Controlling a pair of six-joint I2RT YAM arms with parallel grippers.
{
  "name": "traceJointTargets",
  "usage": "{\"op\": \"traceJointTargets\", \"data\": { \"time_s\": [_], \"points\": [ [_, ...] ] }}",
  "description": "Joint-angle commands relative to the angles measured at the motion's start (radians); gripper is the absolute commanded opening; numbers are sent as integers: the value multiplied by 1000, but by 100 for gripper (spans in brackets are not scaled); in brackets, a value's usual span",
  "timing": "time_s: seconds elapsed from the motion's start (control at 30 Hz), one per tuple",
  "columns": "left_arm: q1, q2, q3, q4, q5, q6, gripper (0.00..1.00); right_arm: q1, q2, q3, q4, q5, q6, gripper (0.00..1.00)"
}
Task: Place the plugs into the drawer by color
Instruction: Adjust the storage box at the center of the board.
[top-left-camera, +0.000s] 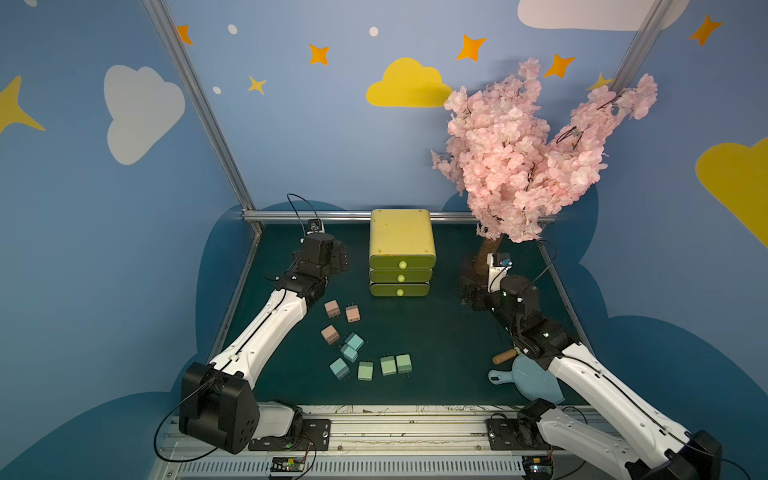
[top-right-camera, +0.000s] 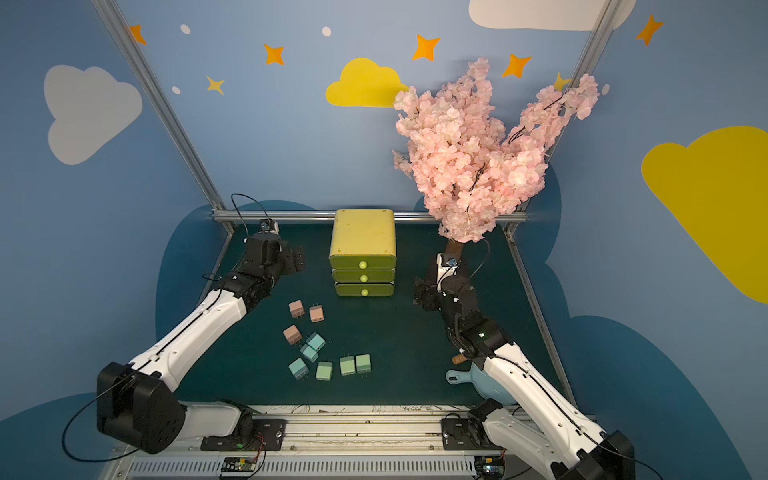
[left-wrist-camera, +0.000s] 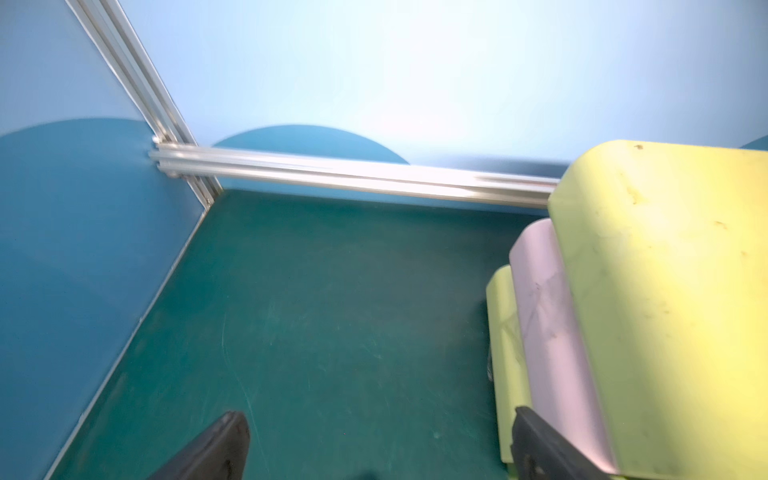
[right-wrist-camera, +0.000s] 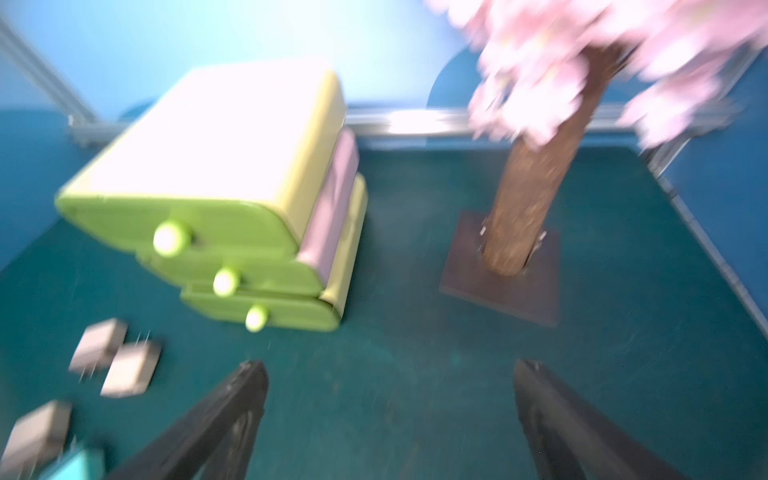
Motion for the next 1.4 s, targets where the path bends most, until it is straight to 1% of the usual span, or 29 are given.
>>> {"op": "traceJointTargets", "data": {
  "time_s": [0.0, 0.17, 0.33, 0.4, 0.6, 0.67, 0.77, 0.87, 0.93, 0.97, 1.0, 1.1, 1.23, 1.3, 1.37],
  "points": [
    [4, -17, 62, -179, 44, -55, 100, 22, 23, 44, -111, -70, 13, 98],
    [4, -2, 113, -188, 150, -87, 100, 24, 82, 77, -53, -196, 12, 98],
    [1, 95, 244, -247, 312, -109, 99, 22, 150, 129, -16, -258, -2, 98],
    [-2, 133, 293, -270, 351, -109, 97, 21, 169, 152, -10, -271, -5, 98],
    [-4, 216, 441, -371, 402, -110, 96, 19, 229, 238, -53, -288, 6, 98],
    [-3, 228, 471, -396, 423, -110, 96, 18, 243, 254, -50, -300, 16, 98],
    [8, 243, 493, -407, 487, -110, 97, 14, 268, 288, -41, -315, 32, 98],
    [31, 275, 514, -413, 594, -130, 98, 12, 296, 299, 13, -303, 67, 98],
    [48, 300, 524, -404, 661, -156, 98, 4, 316, 298, 55, -276, 112, 98],
    [57, 314, 527, -393, 720, -166, 98, -4, 323, 294, 79, -253, 143, 98],
    [60, 329, 536, -386, 754, -172, 98, -10, 329, 284, 104, -227, 184, 98],
    [60, 381, 574, -382, 804, -179, 98, -45, 351, 229, 248, -241, 252, 98],
    [63, 455, 634, -383, 828, -187, 98, -111, 414, 186, 402, -313, 351, 97],
    [66, 493, 676, -398, 831, -191, 98, -133, 457, 192, 455, -370, 381, 96],
    [71, 523, 707, -405, 830, -192, 98, -142, 492, 210, 470, -397, 398, 96]
  ]
}}
